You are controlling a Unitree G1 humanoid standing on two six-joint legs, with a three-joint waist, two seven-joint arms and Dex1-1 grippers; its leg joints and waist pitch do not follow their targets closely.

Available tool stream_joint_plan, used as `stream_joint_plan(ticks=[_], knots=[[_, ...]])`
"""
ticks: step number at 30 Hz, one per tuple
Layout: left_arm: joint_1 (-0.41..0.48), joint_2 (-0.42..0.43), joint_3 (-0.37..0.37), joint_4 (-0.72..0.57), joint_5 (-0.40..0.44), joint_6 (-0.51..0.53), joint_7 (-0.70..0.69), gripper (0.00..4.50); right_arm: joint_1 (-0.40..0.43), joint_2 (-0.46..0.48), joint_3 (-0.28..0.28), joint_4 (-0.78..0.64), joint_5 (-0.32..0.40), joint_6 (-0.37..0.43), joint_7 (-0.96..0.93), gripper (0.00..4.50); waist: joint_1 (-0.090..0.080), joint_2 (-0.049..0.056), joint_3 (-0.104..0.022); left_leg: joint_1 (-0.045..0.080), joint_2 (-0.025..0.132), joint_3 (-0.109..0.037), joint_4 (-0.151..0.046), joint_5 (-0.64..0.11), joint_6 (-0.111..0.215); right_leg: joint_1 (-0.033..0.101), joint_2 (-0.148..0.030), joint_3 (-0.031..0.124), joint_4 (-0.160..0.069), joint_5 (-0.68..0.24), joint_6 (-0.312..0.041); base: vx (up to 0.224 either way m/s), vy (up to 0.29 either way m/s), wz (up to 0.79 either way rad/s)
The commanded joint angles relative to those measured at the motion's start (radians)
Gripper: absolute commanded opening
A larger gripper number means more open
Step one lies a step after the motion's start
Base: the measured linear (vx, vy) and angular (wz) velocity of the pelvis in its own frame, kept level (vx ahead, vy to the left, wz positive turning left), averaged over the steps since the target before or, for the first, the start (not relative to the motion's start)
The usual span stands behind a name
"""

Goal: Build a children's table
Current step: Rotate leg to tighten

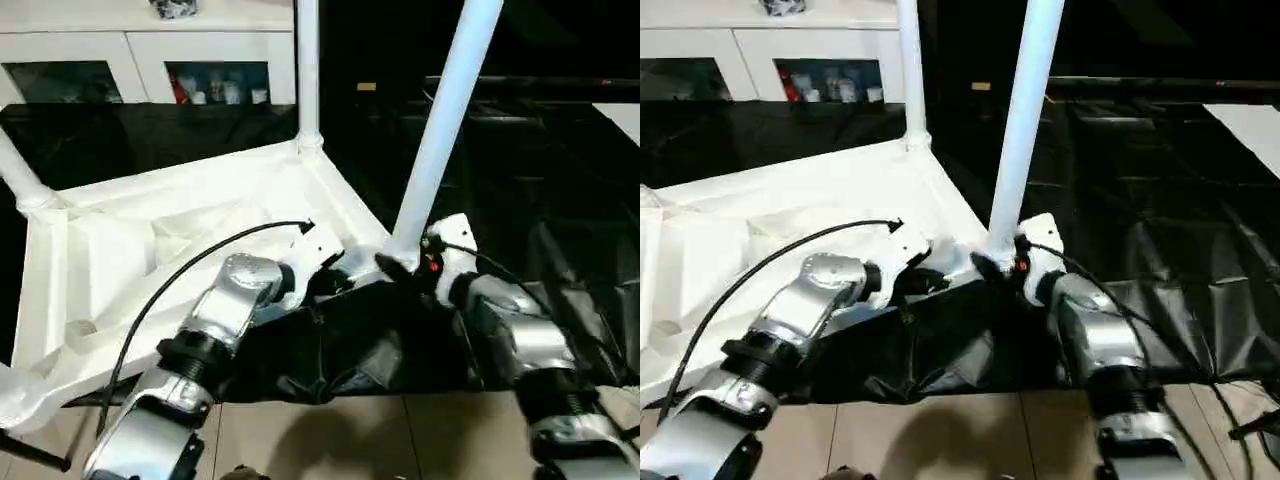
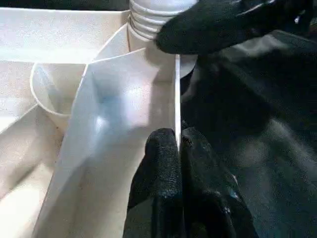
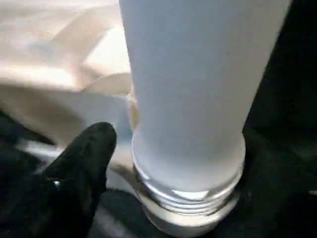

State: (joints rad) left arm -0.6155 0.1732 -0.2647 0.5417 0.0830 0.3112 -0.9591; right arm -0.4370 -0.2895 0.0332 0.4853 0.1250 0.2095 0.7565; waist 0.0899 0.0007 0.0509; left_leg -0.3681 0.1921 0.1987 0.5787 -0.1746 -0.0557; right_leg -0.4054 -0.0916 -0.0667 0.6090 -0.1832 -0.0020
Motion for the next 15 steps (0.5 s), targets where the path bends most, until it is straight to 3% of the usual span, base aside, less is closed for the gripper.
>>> stream_joint_plan(ticks=[1,7,12,15], knots=[[0.017,-0.015,-0.036,-0.025,-0.062,-0.018,-0.087,0.00,0.003,0.007,0.110,-0.093,0.047,-0.010,0.185,3.91,0.003,-0.017,-0.060,0.005,0.037,-0.017,-0.060,-0.192,0.077,0.053,-0.057,0.043,-0.079,-0.206,-0.211,0.000,0.000,0.00],[0.026,0.047,-0.039,-0.061,-0.098,0.005,-0.226,0.00,0.026,-0.079,0.150,-0.116,0.057,-0.002,0.368,3.91,0.005,-0.014,-0.058,0.014,0.041,-0.019,-0.063,-0.247,0.055,0.045,-0.058,0.043,-0.086,-0.295,-0.208,0.000,0.000,0.00],[0.027,0.085,-0.049,-0.071,-0.108,-0.003,-0.300,0.00,0.032,-0.112,0.162,-0.124,0.070,0.024,0.438,3.91,0.006,-0.014,-0.059,0.010,0.042,-0.019,-0.063,-0.230,0.057,0.047,-0.058,0.044,-0.080,-0.255,-0.219,0.000,0.000,0.00],[0.024,0.103,-0.048,-0.073,-0.114,0.003,-0.330,0.00,0.036,-0.129,0.171,-0.140,0.075,0.036,0.477,3.58,0.010,-0.013,-0.060,0.010,0.042,-0.018,-0.061,-0.218,0.062,0.048,-0.058,0.044,-0.078,-0.243,-0.222,0.000,0.000,0.00]])
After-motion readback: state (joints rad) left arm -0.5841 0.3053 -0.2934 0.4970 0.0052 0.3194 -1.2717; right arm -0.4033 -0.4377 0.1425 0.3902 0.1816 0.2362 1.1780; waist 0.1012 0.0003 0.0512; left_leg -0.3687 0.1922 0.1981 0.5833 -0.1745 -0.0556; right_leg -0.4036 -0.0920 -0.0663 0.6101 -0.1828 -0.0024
